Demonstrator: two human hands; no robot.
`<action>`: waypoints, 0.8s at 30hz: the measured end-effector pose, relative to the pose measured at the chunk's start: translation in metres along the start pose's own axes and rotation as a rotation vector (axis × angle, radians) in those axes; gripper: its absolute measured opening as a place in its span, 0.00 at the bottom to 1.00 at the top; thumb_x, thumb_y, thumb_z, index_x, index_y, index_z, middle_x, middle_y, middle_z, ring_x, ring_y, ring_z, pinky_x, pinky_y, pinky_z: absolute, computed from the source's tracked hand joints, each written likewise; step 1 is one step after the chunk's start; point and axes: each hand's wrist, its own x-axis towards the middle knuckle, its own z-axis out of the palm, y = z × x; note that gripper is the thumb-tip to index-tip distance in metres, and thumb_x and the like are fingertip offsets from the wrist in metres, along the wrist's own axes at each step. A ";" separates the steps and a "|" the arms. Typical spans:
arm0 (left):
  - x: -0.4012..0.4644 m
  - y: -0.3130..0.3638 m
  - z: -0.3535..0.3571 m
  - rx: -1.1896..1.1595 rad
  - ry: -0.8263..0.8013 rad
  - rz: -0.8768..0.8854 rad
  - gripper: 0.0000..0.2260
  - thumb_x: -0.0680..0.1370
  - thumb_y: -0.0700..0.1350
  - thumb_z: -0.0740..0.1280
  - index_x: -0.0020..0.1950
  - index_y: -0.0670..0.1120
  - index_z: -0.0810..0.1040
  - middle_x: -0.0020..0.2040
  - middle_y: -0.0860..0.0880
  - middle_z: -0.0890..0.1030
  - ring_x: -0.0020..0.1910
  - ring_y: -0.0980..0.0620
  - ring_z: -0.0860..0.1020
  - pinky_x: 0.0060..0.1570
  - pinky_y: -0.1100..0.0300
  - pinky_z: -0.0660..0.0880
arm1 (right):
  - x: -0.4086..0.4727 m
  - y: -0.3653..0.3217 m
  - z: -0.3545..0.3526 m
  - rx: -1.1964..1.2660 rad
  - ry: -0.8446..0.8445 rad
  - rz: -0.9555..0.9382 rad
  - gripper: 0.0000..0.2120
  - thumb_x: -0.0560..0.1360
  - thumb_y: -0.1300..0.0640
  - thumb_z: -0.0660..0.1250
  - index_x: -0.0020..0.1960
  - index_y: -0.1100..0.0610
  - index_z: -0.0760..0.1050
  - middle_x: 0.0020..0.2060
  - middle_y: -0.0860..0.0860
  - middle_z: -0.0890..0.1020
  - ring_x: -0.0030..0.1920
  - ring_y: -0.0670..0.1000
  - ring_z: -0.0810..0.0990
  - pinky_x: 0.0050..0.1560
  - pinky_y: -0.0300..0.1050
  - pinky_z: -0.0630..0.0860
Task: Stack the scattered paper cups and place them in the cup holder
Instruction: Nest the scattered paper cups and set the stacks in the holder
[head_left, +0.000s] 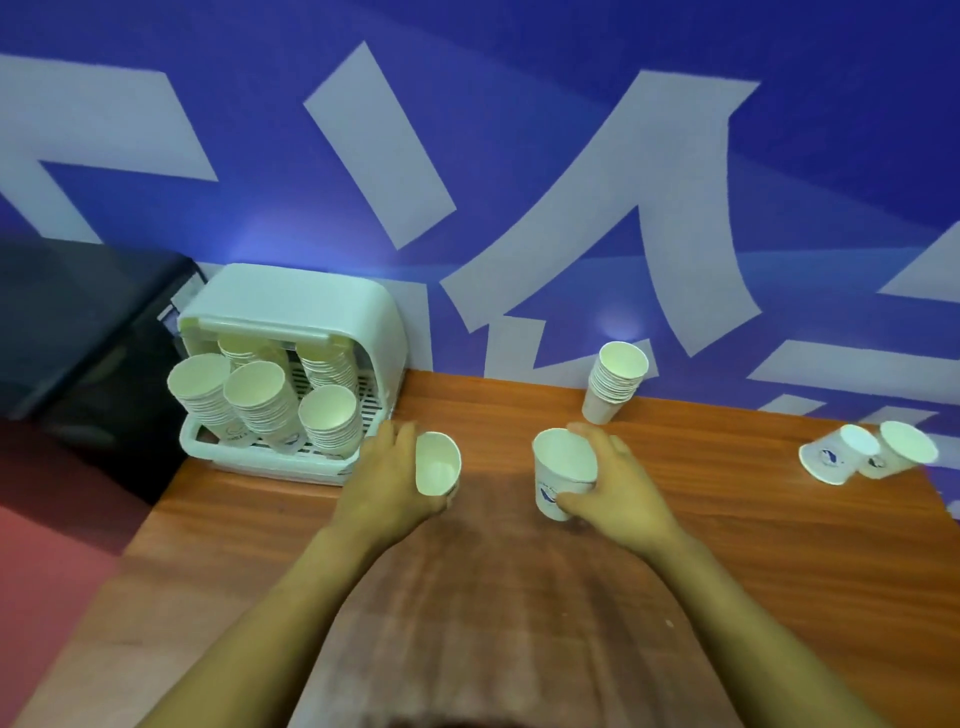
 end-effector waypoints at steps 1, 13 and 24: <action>0.003 -0.009 -0.009 -0.002 0.010 -0.001 0.34 0.65 0.56 0.76 0.65 0.47 0.68 0.60 0.48 0.68 0.60 0.44 0.69 0.57 0.51 0.71 | 0.003 -0.009 0.007 0.003 0.001 -0.001 0.37 0.64 0.59 0.73 0.70 0.45 0.63 0.61 0.48 0.70 0.61 0.49 0.71 0.60 0.44 0.71; 0.041 -0.118 -0.113 -0.111 0.198 0.070 0.33 0.67 0.54 0.75 0.69 0.52 0.67 0.62 0.47 0.66 0.62 0.45 0.66 0.58 0.52 0.68 | 0.040 -0.113 0.108 0.076 0.085 0.052 0.38 0.64 0.61 0.74 0.71 0.48 0.64 0.62 0.48 0.70 0.62 0.49 0.70 0.57 0.40 0.67; 0.067 -0.145 -0.070 0.135 -0.226 0.132 0.41 0.70 0.54 0.71 0.77 0.51 0.53 0.77 0.47 0.58 0.73 0.43 0.59 0.69 0.50 0.63 | 0.036 -0.121 0.121 0.040 0.102 0.068 0.38 0.64 0.61 0.74 0.70 0.47 0.64 0.58 0.47 0.70 0.57 0.46 0.69 0.54 0.37 0.66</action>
